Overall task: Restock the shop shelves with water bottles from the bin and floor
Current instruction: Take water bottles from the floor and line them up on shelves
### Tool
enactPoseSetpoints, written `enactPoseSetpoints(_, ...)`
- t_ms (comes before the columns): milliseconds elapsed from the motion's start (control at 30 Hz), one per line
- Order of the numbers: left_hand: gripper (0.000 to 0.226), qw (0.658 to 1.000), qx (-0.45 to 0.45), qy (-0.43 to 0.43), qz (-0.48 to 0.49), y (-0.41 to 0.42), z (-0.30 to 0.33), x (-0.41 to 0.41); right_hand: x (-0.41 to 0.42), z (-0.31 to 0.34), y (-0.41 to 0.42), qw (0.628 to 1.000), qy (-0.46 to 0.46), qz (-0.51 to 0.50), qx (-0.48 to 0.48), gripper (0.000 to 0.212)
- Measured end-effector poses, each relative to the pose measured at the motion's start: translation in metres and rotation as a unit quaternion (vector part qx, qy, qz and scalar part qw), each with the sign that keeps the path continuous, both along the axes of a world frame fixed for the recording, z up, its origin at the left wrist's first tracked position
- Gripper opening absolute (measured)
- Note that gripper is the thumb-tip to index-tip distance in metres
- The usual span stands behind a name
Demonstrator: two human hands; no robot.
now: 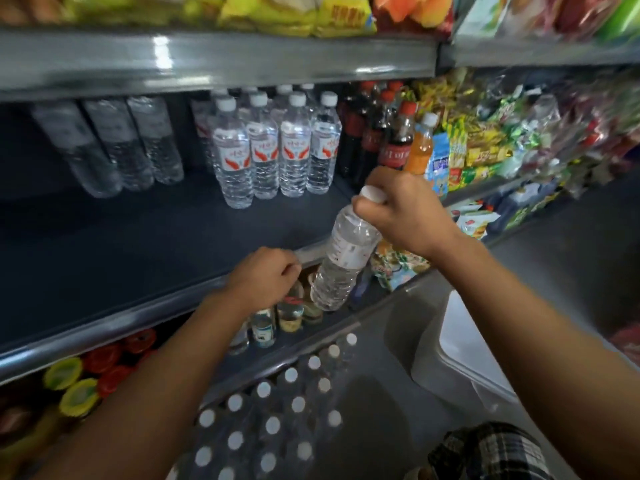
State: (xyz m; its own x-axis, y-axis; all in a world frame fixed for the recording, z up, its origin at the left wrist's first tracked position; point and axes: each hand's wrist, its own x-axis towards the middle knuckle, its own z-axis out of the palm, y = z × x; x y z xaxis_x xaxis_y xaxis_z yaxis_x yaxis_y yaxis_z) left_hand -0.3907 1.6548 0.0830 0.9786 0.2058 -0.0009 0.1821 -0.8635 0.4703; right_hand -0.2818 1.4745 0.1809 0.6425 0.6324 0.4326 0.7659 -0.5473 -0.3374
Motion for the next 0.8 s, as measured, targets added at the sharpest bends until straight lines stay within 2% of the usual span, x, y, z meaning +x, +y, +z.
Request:
enactPoseSetpoints(233, 0.023, 0.996, -0.007, -0.013, 0.086, 0.063, 0.020, -0.050, -0.017, 0.024, 0.074, 0.996, 0.010, 0.081, 0.021, 0.034)
enactPoseSetpoints(367, 0.023, 0.992, -0.004, -0.016, 0.127, 0.095, 0.023, -0.074, -0.028, 0.034, 0.123, 0.996, -0.024, 0.087, 0.000, 0.043)
enactPoseSetpoints(467, 0.022, 0.989, -0.002, -0.023, 0.144, 0.112, 0.025, -0.088, -0.039, 0.037, 0.156, 0.995, -0.048, 0.088, -0.005, 0.041)
enactPoseSetpoints(667, 0.024, 0.987, 0.011, -0.040, 0.158, 0.136, 0.033, -0.102, -0.051, 0.031, 0.202, 0.992, -0.041, 0.115, 0.025, 0.032)
enactPoseSetpoints(800, 0.023, 0.985, 0.014, -0.037, 0.167, 0.155, 0.035, -0.101, -0.043, 0.025, 0.235, 0.995, -0.038, 0.093, 0.026, 0.041)
